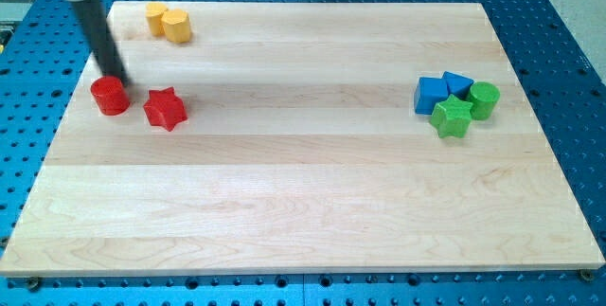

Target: Place red blocks at the center of the board

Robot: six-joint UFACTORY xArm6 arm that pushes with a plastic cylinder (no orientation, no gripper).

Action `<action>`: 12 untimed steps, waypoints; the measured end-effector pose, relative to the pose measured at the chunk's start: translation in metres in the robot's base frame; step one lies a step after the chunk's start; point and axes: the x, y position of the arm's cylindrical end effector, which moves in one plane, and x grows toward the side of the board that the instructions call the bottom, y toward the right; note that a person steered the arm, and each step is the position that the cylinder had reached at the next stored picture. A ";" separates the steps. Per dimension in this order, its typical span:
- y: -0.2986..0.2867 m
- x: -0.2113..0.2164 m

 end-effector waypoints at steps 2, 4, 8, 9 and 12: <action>0.027 0.062; 0.047 0.035; 0.144 0.089; 0.176 0.092; 0.118 0.046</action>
